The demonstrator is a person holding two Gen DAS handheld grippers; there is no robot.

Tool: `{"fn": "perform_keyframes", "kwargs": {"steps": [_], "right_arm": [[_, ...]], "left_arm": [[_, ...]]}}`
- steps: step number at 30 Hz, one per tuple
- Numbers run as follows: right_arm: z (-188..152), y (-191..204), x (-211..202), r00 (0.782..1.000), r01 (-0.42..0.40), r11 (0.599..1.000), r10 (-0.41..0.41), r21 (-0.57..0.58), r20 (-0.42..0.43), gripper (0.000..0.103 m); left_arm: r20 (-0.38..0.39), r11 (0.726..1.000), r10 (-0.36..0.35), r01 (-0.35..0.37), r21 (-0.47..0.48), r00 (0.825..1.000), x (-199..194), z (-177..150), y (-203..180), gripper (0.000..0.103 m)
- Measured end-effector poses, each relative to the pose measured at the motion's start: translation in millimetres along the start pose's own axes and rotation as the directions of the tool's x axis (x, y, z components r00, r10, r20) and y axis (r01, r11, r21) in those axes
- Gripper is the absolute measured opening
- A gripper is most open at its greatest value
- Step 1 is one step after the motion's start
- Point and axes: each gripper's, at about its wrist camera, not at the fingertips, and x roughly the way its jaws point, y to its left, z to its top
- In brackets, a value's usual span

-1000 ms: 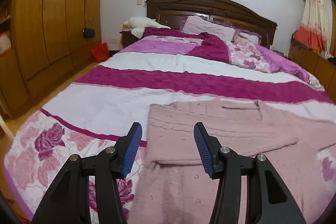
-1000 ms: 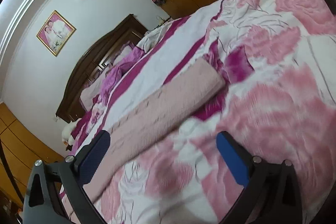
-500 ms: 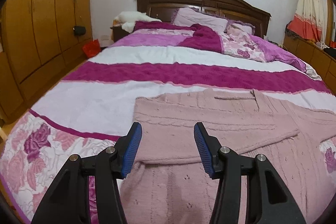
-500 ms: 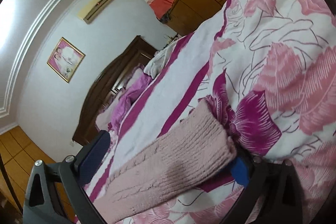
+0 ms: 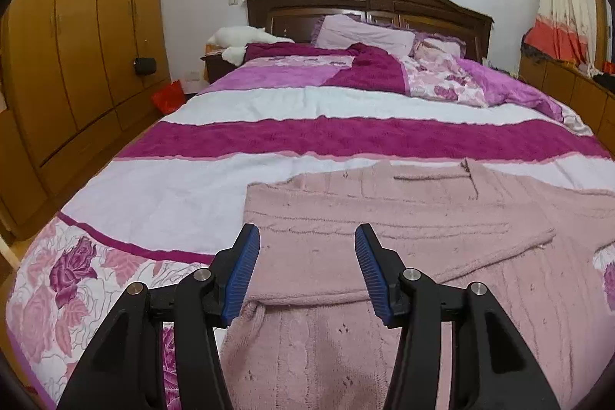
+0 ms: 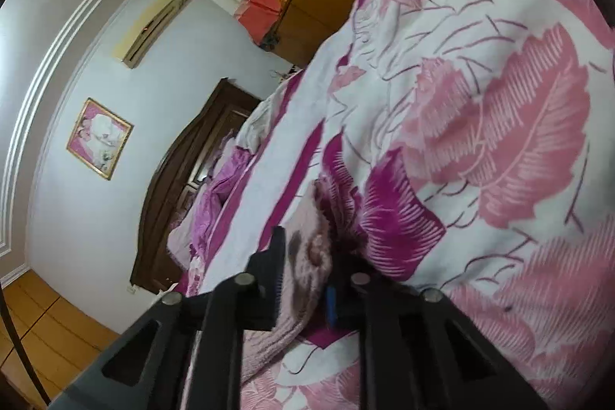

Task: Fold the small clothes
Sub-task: 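Grasp the cuff of the other sleeve with the right gripper, then carry the held sleeve across the body and release it with the right gripper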

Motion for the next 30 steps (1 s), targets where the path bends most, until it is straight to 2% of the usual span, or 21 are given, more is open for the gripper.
{"fn": "perform_keyframes", "kwargs": {"steps": [2, 7, 11, 16, 21, 25, 30], "right_arm": [[0, 1, 4, 0.998, 0.056, 0.998, -0.056, 0.0, -0.008, 0.008], [5, 11, 5, 0.996, 0.089, 0.996, -0.09, -0.03, -0.021, 0.007], [11, 49, 2, 0.993, 0.115, 0.988, -0.116, -0.106, -0.003, 0.007], [9, 107, 7, 0.975, 0.2, 0.924, -0.222, -0.325, -0.03, 0.007], [-10, 180, 13, 0.963, 0.223, 0.844, -0.269, -0.489, -0.024, 0.007], [-46, 247, 17, 0.958, 0.222, 0.754, -0.288, -0.618, -0.007, 0.007], [-100, 313, 11, 0.965, 0.164, 0.716, -0.261, -0.679, -0.041, 0.007]], "left_arm": [[-0.014, 1.0, -0.004, 0.004, -0.008, 1.0, 3, -1, 0, 0.028], [-0.013, 1.0, -0.006, 0.005, -0.022, 1.0, 2, 1, 2, 0.028], [-0.006, 1.0, 0.007, -0.007, -0.029, 1.0, 1, 3, 6, 0.028], [0.041, 0.998, 0.049, -0.047, -0.05, 0.998, -4, 12, 15, 0.028], [0.045, 0.997, 0.058, -0.055, -0.058, 0.997, -3, 20, 21, 0.028], [0.024, 0.997, 0.057, -0.056, -0.054, 0.998, 1, 21, 25, 0.028], [-0.008, 0.994, 0.057, -0.058, -0.097, 0.998, 9, 18, 38, 0.028]]}}
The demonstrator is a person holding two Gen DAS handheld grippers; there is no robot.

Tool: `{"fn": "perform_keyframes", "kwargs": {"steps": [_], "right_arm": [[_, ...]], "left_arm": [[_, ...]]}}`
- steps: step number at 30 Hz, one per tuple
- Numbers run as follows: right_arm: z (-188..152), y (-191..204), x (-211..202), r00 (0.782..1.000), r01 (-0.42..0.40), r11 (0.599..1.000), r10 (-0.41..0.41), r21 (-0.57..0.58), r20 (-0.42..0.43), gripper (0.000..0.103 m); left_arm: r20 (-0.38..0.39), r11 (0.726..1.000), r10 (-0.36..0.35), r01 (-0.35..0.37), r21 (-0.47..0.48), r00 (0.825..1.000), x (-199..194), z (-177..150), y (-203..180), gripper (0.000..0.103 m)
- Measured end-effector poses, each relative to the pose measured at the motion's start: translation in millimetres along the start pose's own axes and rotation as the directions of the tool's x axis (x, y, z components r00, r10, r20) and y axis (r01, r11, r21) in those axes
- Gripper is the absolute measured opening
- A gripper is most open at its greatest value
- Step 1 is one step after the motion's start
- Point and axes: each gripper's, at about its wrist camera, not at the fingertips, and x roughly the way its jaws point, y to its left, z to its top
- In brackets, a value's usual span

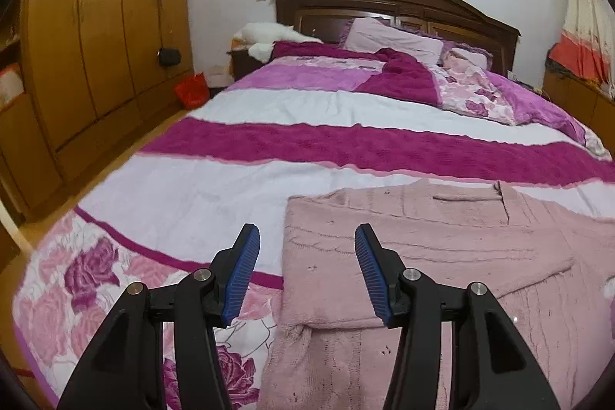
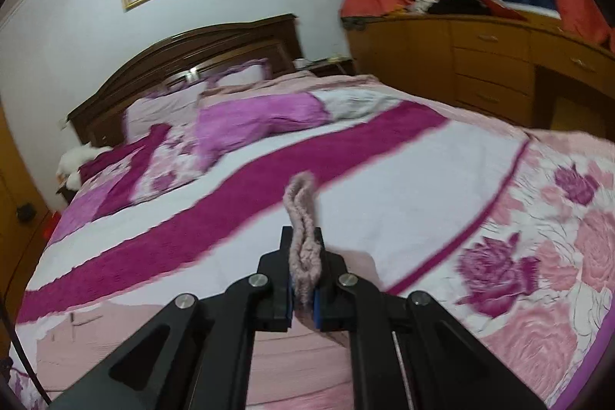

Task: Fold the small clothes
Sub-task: 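Carry the held sleeve across the body and release it with the right gripper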

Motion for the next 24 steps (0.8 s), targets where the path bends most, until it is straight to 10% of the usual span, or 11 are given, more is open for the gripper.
{"fn": "perform_keyframes", "kwargs": {"steps": [24], "right_arm": [[-2, 333, -90, 0.971, -0.227, 0.927, 0.24, -0.298, 0.005, 0.007]], "left_arm": [[-0.055, 0.999, -0.033, 0.033, -0.007, 0.998, 7, 0, 38, 0.028]]}}
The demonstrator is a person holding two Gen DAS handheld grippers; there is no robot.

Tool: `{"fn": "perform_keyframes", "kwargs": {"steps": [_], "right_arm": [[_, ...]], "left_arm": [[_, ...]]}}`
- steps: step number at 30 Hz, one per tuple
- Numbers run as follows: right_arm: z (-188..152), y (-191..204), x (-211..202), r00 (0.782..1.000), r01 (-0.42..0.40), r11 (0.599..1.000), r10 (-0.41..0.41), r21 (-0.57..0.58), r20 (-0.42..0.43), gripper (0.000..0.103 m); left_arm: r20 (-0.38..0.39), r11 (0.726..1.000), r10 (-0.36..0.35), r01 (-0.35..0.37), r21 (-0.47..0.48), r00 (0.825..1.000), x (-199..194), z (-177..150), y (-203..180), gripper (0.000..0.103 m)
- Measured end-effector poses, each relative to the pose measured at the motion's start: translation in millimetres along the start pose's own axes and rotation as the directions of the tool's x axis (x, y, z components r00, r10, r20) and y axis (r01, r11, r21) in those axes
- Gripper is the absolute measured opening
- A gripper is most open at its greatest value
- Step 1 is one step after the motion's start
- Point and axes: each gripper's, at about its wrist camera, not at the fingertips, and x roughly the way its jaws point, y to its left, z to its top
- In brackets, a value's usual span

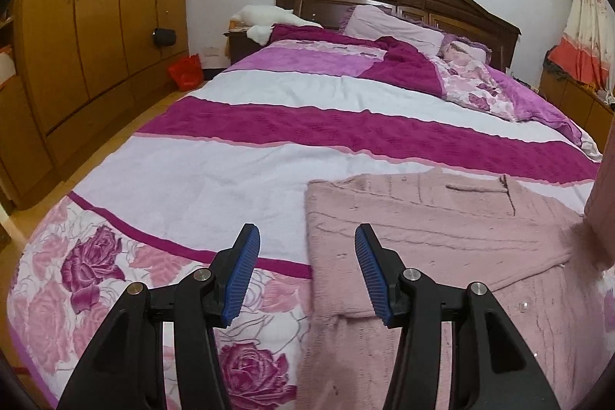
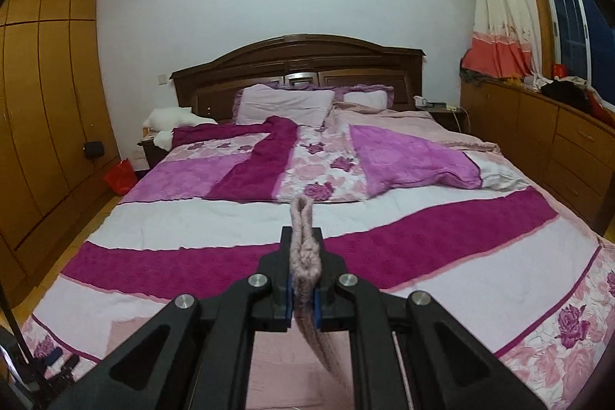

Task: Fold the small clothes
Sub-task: 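Carry the held sleeve across the body and release it with the right gripper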

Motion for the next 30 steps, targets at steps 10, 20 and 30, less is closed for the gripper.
{"fn": "perform_keyframes", "kwargs": {"steps": [10, 20, 30], "right_arm": [[10, 60, 7, 1.0, -0.018, 1.0, 0.018, -0.004, -0.012, 0.007], [-2, 102, 19, 0.999, -0.026, 0.999, 0.027, 0.028, -0.046, 0.007], [-52, 156, 40, 0.993, -0.086, 0.995, 0.082, -0.05, -0.081, 0.008]], "left_arm": [[-0.023, 0.999, 0.031, -0.031, 0.011, 0.999, 0, -2, 11, 0.028], [-0.038, 0.999, 0.033, -0.032, 0.01, 0.999, 4, -2, 11, 0.028], [-0.069, 0.999, 0.031, -0.033, -0.023, 0.997, 11, -2, 22, 0.028]]}}
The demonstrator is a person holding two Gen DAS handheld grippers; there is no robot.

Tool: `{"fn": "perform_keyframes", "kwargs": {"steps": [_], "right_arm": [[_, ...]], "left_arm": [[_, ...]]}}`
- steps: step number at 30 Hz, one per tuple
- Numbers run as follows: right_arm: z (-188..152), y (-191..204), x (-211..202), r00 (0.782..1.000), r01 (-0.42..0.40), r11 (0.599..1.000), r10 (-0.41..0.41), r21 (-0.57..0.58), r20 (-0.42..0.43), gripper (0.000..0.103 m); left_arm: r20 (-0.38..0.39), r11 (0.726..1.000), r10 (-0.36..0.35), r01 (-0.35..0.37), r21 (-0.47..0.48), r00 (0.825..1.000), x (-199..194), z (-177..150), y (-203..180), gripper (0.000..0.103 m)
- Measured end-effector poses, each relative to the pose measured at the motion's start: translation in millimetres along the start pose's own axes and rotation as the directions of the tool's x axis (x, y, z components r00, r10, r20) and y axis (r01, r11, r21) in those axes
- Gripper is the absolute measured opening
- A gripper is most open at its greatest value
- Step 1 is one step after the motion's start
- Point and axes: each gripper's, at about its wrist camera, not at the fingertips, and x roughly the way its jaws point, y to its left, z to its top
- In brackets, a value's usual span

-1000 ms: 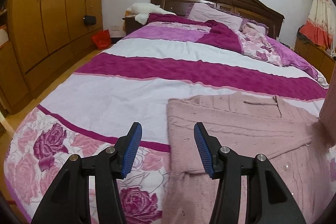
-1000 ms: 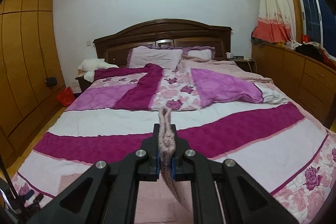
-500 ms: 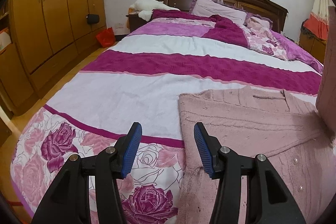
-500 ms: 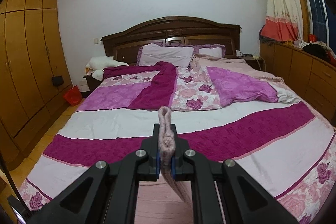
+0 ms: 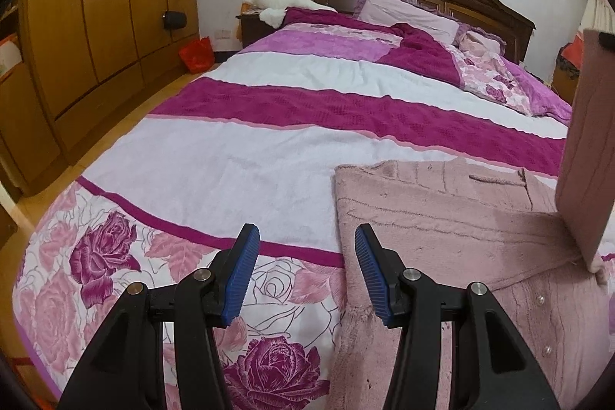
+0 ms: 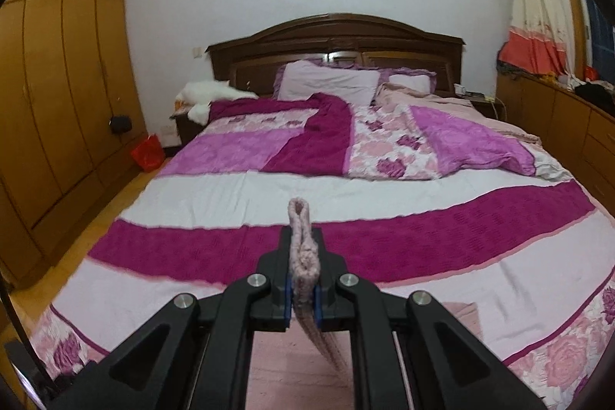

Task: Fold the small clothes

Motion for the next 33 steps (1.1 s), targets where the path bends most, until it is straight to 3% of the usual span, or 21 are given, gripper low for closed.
{"fn": "perform_keyframes", "kwargs": {"steps": [9, 19, 24, 29, 33], "right_arm": [[-74, 51, 55, 0.989, -0.09, 0.995, 0.085, -0.034, -0.124, 0.009], [-109, 86, 77, 0.978, -0.14, 0.988, 0.127, -0.07, -0.167, 0.009], [-134, 81, 81, 0.969, -0.159, 0.983, 0.137, -0.094, -0.205, 0.029], [-196, 94, 86, 0.949, -0.234, 0.945, 0.171, -0.23, -0.264, 0.029], [-222, 111, 86, 0.956, -0.239, 0.896, 0.15, -0.373, -0.253, 0.029]], "left_arm": [[-0.049, 1.0, 0.011, -0.011, -0.01, 0.999, 7, -3, 9, 0.028], [-0.068, 0.999, 0.034, -0.036, -0.015, 0.997, 14, -4, 21, 0.028], [-0.081, 0.999, 0.048, -0.05, -0.02, 0.996, 16, -5, 26, 0.028], [-0.082, 0.998, 0.046, -0.048, -0.028, 0.996, 14, -4, 27, 0.028], [-0.084, 0.998, 0.059, -0.062, -0.028, 0.995, 12, -6, 29, 0.028]]}}
